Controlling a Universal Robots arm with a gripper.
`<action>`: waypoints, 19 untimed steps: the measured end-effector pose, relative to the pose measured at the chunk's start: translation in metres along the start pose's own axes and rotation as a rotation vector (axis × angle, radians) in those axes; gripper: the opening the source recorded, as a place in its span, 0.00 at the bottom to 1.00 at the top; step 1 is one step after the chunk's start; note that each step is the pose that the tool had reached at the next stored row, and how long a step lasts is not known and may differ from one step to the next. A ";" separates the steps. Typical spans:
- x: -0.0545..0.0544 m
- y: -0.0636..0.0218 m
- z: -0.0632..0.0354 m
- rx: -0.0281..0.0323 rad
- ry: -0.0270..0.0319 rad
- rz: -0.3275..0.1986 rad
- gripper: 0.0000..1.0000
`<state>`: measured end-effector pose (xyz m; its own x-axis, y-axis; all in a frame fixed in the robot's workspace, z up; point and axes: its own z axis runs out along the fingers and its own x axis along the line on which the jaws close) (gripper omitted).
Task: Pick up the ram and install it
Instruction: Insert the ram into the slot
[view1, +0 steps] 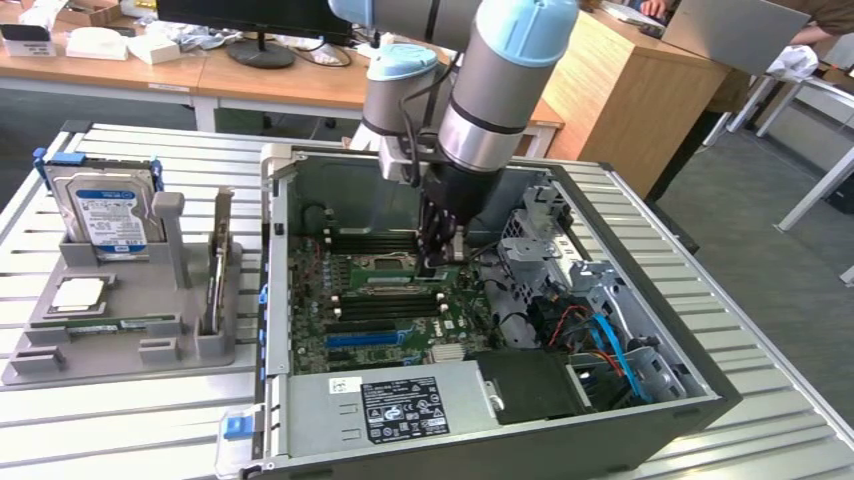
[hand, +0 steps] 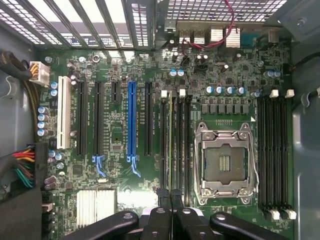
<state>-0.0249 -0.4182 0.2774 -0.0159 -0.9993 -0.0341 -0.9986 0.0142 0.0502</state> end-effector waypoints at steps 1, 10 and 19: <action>0.000 0.0000 0.0007 0.0000 0.0000 0.000 0.11; 0.001 -0.0004 0.0072 0.0001 0.0000 0.000 0.11; 0.004 -0.0005 0.0076 0.0001 -0.0001 0.000 0.11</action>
<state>-0.0249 -0.4221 0.2696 -0.0159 -0.9993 -0.0342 -0.9986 0.0141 0.0502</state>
